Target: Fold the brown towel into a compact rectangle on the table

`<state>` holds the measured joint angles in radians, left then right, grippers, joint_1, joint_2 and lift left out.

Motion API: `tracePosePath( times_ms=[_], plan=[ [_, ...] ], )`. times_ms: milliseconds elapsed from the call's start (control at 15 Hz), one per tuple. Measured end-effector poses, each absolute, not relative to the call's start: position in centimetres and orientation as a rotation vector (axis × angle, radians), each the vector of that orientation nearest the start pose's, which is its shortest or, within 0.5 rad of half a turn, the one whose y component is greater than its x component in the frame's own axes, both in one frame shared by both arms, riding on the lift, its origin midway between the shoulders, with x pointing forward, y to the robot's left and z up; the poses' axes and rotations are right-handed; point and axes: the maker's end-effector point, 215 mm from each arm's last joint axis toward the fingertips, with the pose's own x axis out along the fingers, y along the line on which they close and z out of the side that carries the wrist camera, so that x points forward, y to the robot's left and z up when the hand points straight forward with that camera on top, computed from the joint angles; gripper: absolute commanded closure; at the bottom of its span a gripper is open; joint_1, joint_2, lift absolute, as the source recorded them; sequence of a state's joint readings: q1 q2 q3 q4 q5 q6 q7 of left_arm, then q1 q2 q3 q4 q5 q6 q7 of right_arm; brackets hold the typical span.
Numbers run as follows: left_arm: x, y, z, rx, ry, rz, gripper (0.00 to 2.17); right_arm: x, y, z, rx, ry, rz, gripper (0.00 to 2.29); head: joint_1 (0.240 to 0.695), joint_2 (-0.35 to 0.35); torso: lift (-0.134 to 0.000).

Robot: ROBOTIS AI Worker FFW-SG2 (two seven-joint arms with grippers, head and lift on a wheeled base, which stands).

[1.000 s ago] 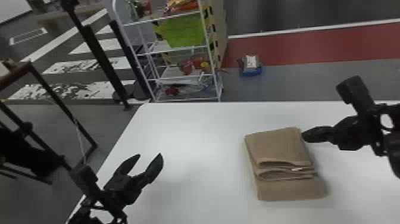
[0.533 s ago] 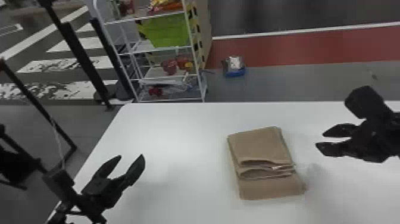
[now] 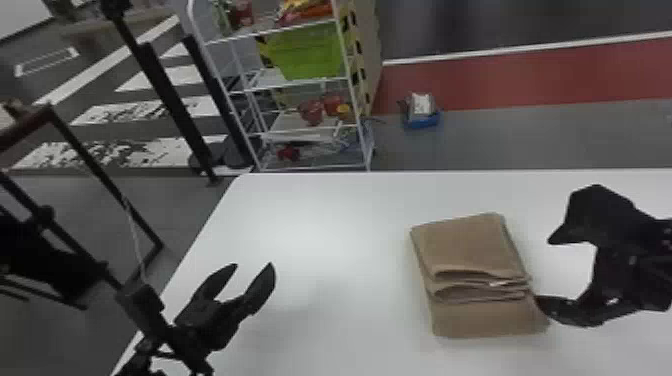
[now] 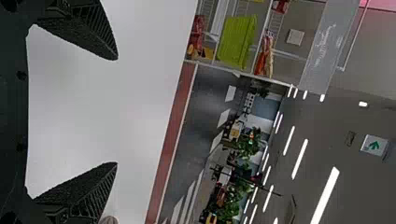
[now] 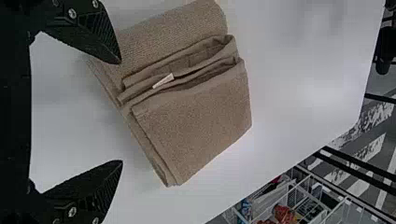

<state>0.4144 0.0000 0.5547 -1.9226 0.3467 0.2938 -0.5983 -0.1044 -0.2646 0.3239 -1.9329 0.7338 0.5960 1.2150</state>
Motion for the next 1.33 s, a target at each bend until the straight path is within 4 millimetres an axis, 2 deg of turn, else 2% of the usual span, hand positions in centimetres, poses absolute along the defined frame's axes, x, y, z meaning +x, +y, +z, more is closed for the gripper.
tracePosePath(
  times_ms=[467,733,1000,1333],
  plan=[
    [40.9,39.7,-39.2,-0.268,0.175,-0.093,0.08,50.1,-7.3,-41.9,-0.884,0.645,1.073,0.16,0.695,0.35,-0.123],
    [40.8,40.0,-39.1,-0.268,0.171,-0.088,0.08,49.5,-5.6,-42.6,-0.914,0.663,1.117,0.17,0.695,0.35,-0.123],
    [40.7,40.2,-39.2,-0.269,0.171,-0.083,0.08,49.3,-5.3,-42.7,-0.922,0.675,1.132,0.18,0.695,0.35,-0.123],
    [40.6,40.1,-39.1,-0.267,0.175,-0.086,0.08,49.4,-5.1,-44.6,-0.972,0.719,1.142,0.28,0.695,0.35,-0.123]
  ],
)
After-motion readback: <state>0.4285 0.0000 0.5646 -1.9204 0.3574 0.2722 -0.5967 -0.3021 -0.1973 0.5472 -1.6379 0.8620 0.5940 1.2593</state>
